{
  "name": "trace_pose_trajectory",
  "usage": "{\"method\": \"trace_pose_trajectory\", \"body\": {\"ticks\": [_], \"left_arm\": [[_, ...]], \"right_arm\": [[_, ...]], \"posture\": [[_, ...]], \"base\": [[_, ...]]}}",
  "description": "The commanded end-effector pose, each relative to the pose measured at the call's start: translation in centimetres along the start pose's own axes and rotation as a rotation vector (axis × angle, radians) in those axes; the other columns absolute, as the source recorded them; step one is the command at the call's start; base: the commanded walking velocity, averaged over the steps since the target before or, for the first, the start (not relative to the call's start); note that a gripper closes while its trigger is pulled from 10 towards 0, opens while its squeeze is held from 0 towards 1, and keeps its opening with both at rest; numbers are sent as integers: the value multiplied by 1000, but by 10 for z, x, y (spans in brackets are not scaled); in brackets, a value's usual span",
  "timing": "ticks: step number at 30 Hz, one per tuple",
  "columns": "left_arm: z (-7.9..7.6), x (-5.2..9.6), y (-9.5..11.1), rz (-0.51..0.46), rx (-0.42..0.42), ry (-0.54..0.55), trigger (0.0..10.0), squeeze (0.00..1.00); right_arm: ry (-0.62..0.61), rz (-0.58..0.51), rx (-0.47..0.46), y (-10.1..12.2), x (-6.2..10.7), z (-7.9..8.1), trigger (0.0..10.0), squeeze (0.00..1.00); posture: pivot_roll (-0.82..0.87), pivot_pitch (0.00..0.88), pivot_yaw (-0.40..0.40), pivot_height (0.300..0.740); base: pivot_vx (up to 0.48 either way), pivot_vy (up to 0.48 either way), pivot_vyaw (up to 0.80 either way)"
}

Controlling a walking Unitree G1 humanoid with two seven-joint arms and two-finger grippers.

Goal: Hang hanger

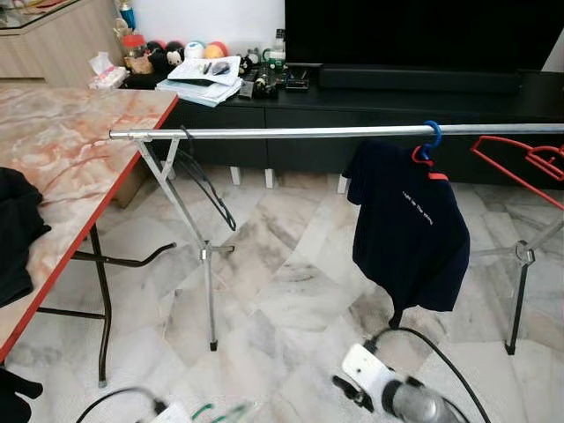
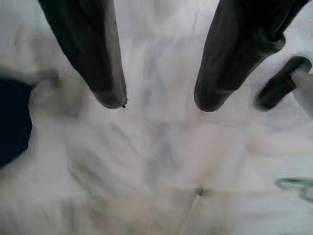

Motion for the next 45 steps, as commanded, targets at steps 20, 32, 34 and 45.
{"method": "trace_pose_trajectory", "body": {"ticks": [20,32,34,45], "left_arm": [[-5,-2,-24,-36,439,234,10000,0],[-14,-6,-21,-41,420,198,10000,0],[-15,-6,-22,-39,423,196,10000,0],[-17,-6,-22,-40,431,192,10000,0]], "right_arm": [[-263,350,-953,-96,37,82,10000,0],[-259,331,-908,-83,28,74,10000,0],[-266,324,-925,-82,27,74,10000,0],[-255,345,-910,-87,31,78,10000,0]], "posture": [[-53,60,64,721],[-48,41,53,721],[-47,40,52,721],[-44,46,45,721]], "base": [[0,0,0],[0,-257,0],[0,-416,0],[0,-426,0]]}}
Point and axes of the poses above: a point about 5 cm out from each wrist's last joint towards the gripper, its own x axis pointing back from the gripper into the wrist, its own y axis along the axis of the wrist's last joint, z = x × y, the point moved 2 cm from there along -x, pointing out of the wrist towards the gripper, and after that the axes turned 7 degrees about x, right-handed, at the moved point
